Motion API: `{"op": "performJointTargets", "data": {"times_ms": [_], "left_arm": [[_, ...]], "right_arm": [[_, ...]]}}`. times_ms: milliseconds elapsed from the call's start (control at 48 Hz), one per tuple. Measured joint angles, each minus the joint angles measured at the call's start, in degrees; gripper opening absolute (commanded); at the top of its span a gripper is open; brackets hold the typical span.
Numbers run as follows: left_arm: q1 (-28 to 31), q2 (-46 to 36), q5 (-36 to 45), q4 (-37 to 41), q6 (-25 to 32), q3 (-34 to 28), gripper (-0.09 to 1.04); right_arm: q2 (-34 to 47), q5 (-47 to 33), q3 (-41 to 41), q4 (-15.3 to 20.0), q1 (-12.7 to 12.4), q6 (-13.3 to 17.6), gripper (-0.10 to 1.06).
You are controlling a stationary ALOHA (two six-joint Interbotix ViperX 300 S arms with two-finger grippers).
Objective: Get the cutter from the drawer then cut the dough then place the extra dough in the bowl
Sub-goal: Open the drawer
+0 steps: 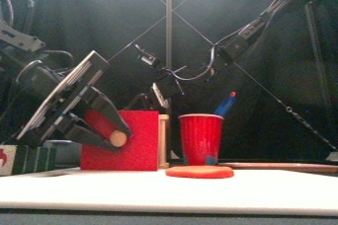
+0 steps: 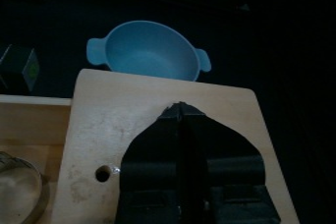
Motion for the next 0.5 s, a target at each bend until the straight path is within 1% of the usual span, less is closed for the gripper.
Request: {"op": "performJointTargets", "data": {"times_ms": [208, 500], "left_arm": [[0.0, 0.3, -0.1, 0.0, 0.1, 0.0, 0.63], [0.6, 0.4, 0.0, 0.4, 1.3, 0.0, 0.63]], "right_arm": [[0.0, 0.0, -0.1, 0.0, 0.0, 0.0, -0.04], [0.0, 0.0, -0.2, 0.0, 0.0, 0.0, -0.04]]}}
